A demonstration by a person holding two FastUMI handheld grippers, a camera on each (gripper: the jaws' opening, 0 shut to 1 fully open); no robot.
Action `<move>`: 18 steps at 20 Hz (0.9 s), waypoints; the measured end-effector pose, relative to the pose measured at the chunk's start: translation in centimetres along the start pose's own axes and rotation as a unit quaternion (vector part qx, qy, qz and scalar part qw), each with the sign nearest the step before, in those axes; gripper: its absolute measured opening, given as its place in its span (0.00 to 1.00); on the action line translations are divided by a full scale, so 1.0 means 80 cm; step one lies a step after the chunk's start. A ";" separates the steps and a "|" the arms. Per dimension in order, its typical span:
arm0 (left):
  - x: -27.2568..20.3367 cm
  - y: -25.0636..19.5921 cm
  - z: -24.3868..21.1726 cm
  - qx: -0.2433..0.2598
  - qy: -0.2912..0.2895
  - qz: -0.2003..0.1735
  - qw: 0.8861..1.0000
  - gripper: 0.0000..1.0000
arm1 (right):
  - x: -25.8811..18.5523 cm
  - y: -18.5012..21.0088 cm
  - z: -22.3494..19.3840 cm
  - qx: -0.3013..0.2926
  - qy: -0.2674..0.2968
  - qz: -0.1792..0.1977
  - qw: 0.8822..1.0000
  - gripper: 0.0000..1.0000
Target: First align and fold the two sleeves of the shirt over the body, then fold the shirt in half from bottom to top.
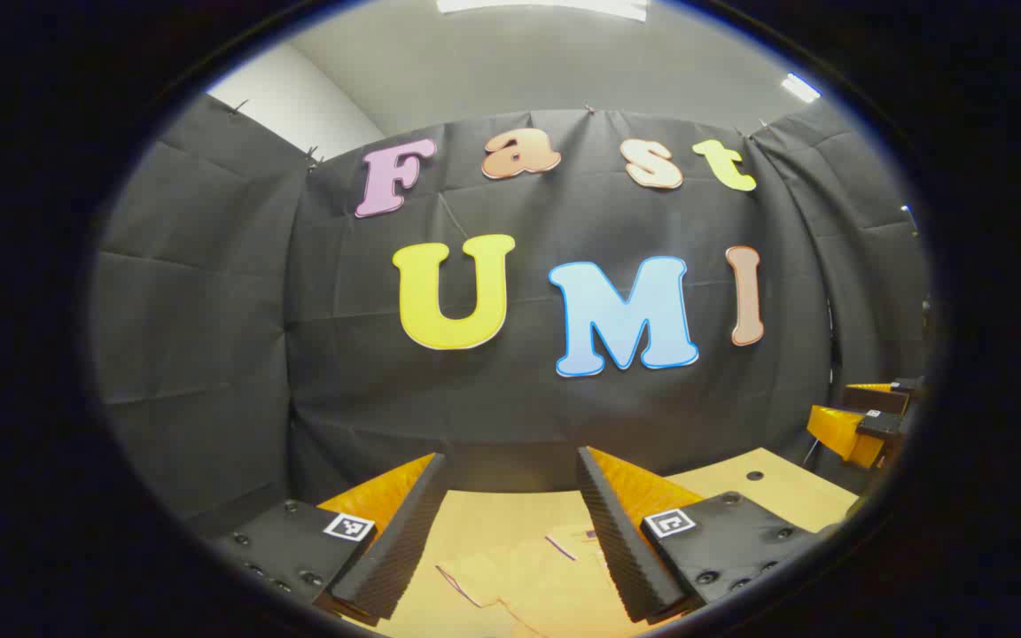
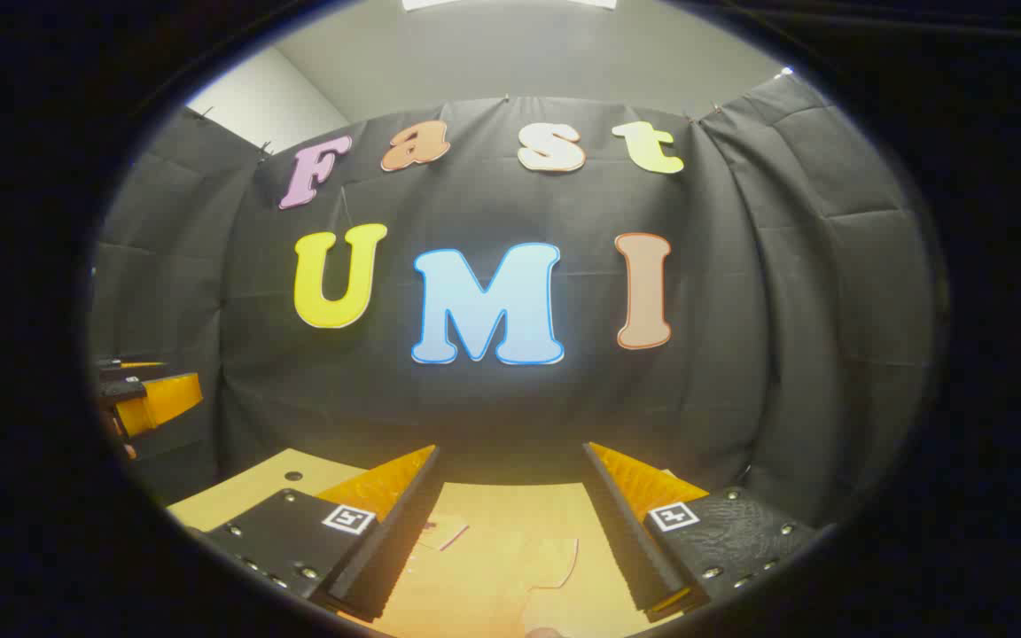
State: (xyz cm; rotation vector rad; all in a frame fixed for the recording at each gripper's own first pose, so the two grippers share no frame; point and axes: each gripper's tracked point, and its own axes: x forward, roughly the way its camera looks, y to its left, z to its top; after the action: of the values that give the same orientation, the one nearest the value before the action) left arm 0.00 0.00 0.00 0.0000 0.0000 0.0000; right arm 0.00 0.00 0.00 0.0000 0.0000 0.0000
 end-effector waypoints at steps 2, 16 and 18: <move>0.005 -0.001 -0.002 0.001 0.001 0.001 1.000 0.94 | 0.005 -0.003 -0.004 -0.002 0.001 0.000 1.000 0.96; 0.036 -0.006 -0.004 0.011 0.000 0.015 1.000 0.94 | 0.055 -0.019 -0.028 -0.002 0.016 0.002 1.000 0.96; 0.039 -0.005 -0.006 0.011 0.001 0.017 1.000 0.94 | 0.066 -0.021 -0.046 -0.005 0.028 0.003 1.000 0.96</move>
State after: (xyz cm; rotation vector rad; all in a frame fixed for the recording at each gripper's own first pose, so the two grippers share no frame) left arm 3.11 -0.40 -0.46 0.0220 0.0022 0.0342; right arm 5.25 -1.69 -3.69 -0.0101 0.0565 0.0055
